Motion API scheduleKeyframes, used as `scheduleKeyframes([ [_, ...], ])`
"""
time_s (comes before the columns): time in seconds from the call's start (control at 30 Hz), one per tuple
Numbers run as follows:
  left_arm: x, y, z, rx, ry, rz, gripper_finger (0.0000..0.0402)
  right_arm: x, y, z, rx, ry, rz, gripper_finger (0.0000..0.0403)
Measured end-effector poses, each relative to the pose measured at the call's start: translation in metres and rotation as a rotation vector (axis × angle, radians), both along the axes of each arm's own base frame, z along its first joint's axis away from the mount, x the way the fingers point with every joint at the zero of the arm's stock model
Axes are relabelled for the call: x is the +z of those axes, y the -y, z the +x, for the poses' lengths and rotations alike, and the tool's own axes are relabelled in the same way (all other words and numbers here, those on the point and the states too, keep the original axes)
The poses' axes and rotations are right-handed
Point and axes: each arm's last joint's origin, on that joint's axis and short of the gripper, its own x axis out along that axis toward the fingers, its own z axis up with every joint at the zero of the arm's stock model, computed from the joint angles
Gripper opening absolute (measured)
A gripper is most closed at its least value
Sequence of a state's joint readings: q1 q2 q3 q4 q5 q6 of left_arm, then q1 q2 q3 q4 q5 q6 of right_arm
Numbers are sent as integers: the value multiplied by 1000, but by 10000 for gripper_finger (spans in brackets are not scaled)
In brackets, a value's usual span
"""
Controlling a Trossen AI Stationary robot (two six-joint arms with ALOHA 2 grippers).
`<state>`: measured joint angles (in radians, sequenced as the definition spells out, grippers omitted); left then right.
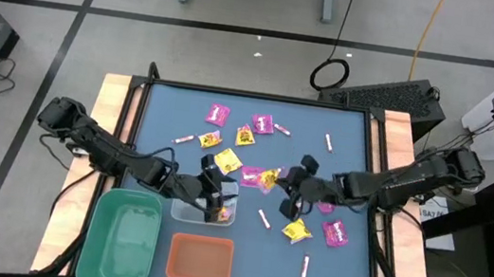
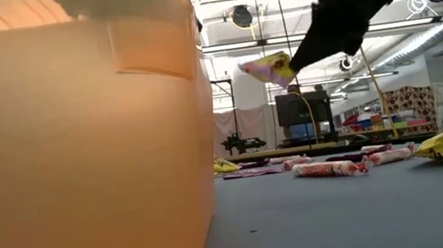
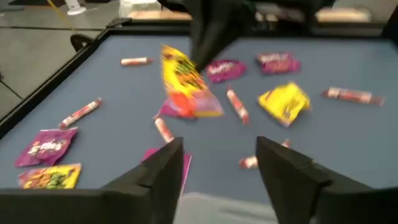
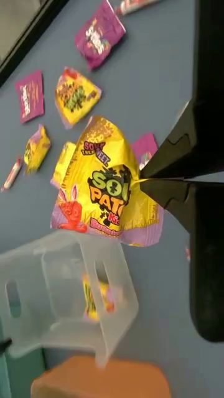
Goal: Sort candy
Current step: Put the yellow candy into the transparent bin
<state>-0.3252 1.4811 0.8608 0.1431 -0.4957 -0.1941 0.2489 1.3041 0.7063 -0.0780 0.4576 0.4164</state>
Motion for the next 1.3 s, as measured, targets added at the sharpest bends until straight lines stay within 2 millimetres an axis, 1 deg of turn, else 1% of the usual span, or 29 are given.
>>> scheduleKeyframes([
  [0.13, -1, -2, 10, -35, 59, -50, 274, 1, -18, -5, -16, 30, -7, 0],
  [0.2, -5, -2, 17, -35, 95, -86, 288, 1, -25, -7, -25, 47, -18, 0],
  [0.4, -18, -7, 35, -7, 187, -120, 294, 3, -37, -12, -32, 74, -34, 0],
  [0.6, -26, -18, 43, 2, 202, -132, 293, 4, -42, -14, -37, 92, -50, 0],
  [0.7, -29, -23, 47, -31, 211, -152, 283, 4, -42, -13, -31, 94, -58, 0],
  [0.83, -31, -29, 53, -48, 218, -165, 250, 5, -42, -13, -27, 104, -67, 0],
  [0.9, -32, -30, 53, -47, 203, -164, 227, 7, -43, -12, -21, 116, -69, 0],
  [0.97, -29, -31, 56, -70, 215, -166, 200, 7, -43, -12, -21, 118, -70, 0],
  [1.1, -29, -30, 56, -107, 215, -134, 128, 7, -42, -12, -33, 118, -80, 0],
  [1.23, -29, -30, 56, -114, 213, -131, 38, 7, -42, -12, -33, 118, -80, 0],
  [1.27, -29, -30, 56, -123, 211, -131, 22, 7, -42, -12, -34, 118, -80, 0],
  [1.3, -29, -29, 56, -130, 211, -133, 14, 7, -42, -12, -33, 116, -81, 0],
])
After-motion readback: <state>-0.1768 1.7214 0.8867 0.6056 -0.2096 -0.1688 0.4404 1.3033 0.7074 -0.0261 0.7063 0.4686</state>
